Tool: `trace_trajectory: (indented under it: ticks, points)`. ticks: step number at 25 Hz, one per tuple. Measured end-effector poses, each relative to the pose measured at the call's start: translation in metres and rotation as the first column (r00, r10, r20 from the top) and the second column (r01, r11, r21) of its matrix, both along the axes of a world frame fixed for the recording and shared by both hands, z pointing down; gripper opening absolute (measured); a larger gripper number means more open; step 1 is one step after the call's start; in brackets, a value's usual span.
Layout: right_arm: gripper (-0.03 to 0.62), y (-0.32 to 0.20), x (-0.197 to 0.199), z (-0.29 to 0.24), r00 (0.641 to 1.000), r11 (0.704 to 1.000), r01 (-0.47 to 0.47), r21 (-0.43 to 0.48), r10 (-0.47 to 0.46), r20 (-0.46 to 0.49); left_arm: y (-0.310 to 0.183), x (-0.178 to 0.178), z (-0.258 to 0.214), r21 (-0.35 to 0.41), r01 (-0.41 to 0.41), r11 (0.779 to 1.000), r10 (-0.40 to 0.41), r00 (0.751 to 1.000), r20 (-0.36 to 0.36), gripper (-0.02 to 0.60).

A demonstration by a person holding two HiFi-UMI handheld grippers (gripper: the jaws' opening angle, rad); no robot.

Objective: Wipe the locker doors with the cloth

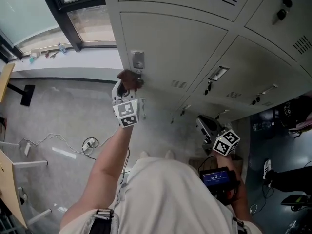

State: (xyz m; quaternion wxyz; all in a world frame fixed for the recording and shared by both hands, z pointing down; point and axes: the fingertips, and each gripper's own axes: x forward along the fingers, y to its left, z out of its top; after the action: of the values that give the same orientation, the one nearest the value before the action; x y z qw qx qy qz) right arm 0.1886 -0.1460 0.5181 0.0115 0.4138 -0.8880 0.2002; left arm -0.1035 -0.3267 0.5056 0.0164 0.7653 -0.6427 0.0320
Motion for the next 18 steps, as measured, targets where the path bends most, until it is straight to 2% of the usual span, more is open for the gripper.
trace_trajectory:
  ticks: [2, 7, 10, 12, 15, 17, 18]
  points:
    - [0.023, 0.004, 0.01, 0.002, 1.0, 1.0, -0.022, -0.009, 0.022, -0.006, 0.004, 0.015, 0.012, -0.029, -0.002, 1.0, 0.001, 1.0, -0.016, 0.077]
    - [0.023, 0.009, 0.027, 0.004, 0.999, 0.998, -0.054, -0.013, 0.054, 0.001, 0.015, 0.08, 0.015, -0.058, -0.075, 0.995, 0.073, 0.996, -0.045, 0.077]
    - [0.023, 0.011, 0.036, 0.005, 0.998, 0.998, -0.062, -0.015, 0.062, 0.011, 0.024, 0.115, 0.006, -0.055, -0.114, 0.992, 0.113, 0.993, -0.03, 0.077]
    - [0.023, 0.01, 0.042, 0.006, 0.998, 0.998, -0.064, -0.015, 0.064, 0.015, 0.031, 0.143, -0.007, -0.025, -0.173, 0.985, 0.173, 0.985, -0.001, 0.077]
    - [0.023, 0.01, 0.05, 0.007, 0.997, 0.997, -0.07, -0.012, 0.071, 0.027, 0.044, 0.202, -0.027, 0.019, -0.302, 0.953, 0.3, 0.95, 0.084, 0.077]
    - [0.023, 0.011, 0.055, 0.007, 0.997, 0.997, -0.075, -0.008, 0.075, 0.036, 0.055, 0.245, -0.035, 0.035, -0.391, 0.92, 0.381, 0.91, 0.163, 0.077]
    - [0.023, 0.011, 0.058, 0.007, 0.996, 0.997, -0.078, -0.006, 0.078, 0.042, 0.06, 0.266, -0.035, 0.037, -0.439, 0.898, 0.423, 0.882, 0.21, 0.077]
